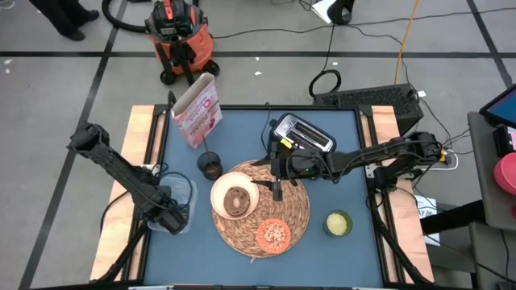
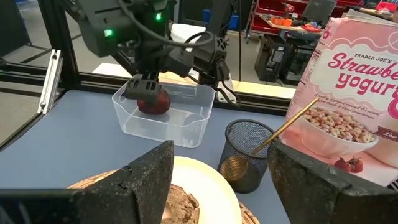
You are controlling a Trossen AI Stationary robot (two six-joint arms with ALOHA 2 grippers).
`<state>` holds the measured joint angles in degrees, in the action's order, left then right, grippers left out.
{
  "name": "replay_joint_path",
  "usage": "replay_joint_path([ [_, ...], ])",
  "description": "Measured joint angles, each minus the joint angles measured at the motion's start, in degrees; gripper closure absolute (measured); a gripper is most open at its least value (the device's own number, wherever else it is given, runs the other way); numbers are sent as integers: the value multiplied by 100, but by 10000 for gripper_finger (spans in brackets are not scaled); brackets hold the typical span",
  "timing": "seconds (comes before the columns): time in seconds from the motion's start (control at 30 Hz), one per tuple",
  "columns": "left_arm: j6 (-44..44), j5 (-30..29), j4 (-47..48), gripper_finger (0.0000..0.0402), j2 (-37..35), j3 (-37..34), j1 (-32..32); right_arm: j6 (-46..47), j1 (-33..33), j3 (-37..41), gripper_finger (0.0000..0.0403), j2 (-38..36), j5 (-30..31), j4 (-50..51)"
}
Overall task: Arrange a breakfast setting
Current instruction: Put the red apple on the top left of the placemat
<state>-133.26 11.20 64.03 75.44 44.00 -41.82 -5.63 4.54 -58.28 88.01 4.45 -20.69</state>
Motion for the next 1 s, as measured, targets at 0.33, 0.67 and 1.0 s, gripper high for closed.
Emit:
replay_joint_path([
  [0.33, 97, 54, -91, 135, 451, 10, 0, -1, 0, 0, 156, 0, 0, 1],
  [0.67, 262, 17, -89, 135, 474, 5, -4, 0, 0, 0, 156, 0, 0, 2],
  [1.0, 283, -56, -74, 135, 476, -1, -4, 0, 0, 0, 156, 0, 0, 0],
])
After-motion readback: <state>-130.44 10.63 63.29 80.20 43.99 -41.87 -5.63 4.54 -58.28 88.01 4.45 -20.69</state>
